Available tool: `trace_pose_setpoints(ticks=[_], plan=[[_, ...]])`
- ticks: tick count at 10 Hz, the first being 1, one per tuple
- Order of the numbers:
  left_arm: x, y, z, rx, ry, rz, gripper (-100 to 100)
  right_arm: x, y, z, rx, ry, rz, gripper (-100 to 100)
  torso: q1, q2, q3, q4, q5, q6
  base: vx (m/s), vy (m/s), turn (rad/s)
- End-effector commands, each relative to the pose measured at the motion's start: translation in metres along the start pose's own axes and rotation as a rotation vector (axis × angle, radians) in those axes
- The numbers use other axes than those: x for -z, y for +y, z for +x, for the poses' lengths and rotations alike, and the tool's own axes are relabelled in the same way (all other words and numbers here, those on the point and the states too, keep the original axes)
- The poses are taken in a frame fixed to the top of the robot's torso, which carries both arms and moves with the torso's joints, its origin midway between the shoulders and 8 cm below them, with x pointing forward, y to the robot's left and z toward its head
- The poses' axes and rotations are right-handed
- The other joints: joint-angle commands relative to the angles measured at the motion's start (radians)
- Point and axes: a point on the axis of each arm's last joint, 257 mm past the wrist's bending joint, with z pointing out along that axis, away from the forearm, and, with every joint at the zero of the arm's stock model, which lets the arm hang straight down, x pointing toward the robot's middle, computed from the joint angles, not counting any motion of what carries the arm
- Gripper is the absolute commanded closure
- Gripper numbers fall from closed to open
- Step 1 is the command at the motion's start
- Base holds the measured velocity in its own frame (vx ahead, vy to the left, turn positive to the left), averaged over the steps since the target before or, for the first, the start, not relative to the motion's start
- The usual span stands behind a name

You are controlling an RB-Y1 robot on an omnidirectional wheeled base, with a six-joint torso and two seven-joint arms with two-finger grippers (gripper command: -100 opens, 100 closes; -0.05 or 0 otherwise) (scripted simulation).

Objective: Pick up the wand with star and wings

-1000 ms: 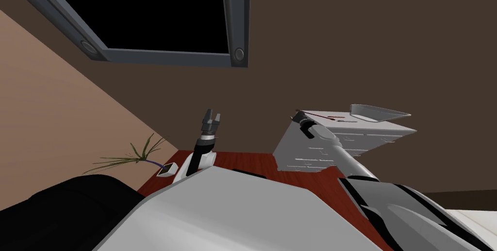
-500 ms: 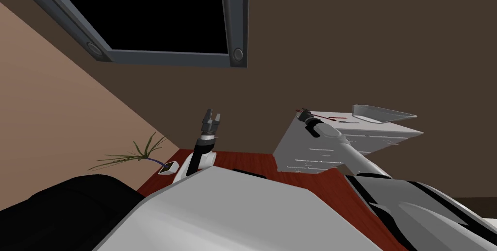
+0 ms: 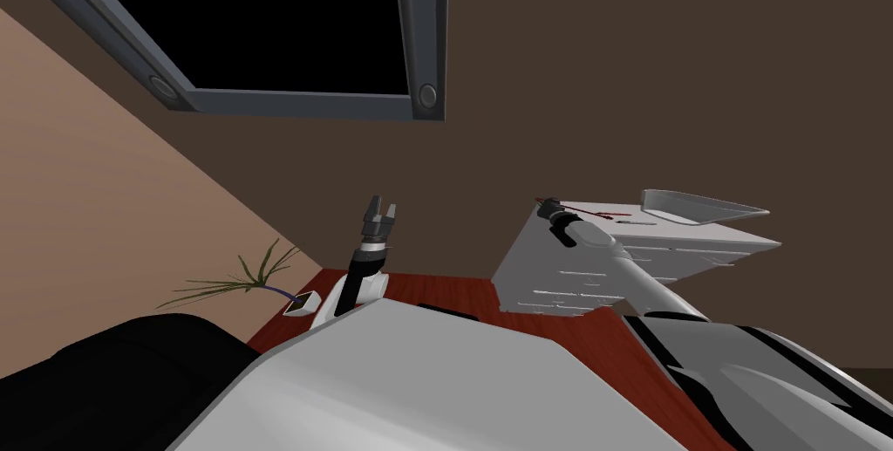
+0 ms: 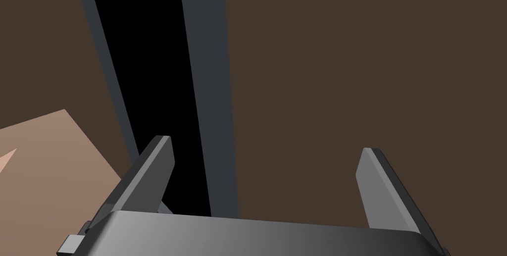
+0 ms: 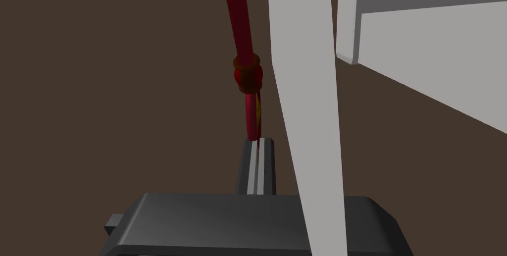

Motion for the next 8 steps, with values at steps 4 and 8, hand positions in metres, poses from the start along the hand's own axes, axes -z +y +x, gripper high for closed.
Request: trace_pose_setpoints(ticks=[4, 8], plan=[[0.0000, 0.0000, 0.0000, 0.000, 0.000, 0.000, 0, 0.0000, -0.0022, 0.0035, -0.026, 0.011, 0.009, 0, 0.004, -0.001, -0.002, -0.002, 0.006, -0.005, 0.000, 0.002, -0.017], [0.0000, 0.0000, 0.0000, 0.000, 0.000, 0.000, 0, 0.0000, 0.0006, -0.0001, -0.013, 0.002, 0.002, 0, 0.010, -0.002, -0.002, -0.002, 0.011, -0.008, -0.018, -0.013, 0.007]])
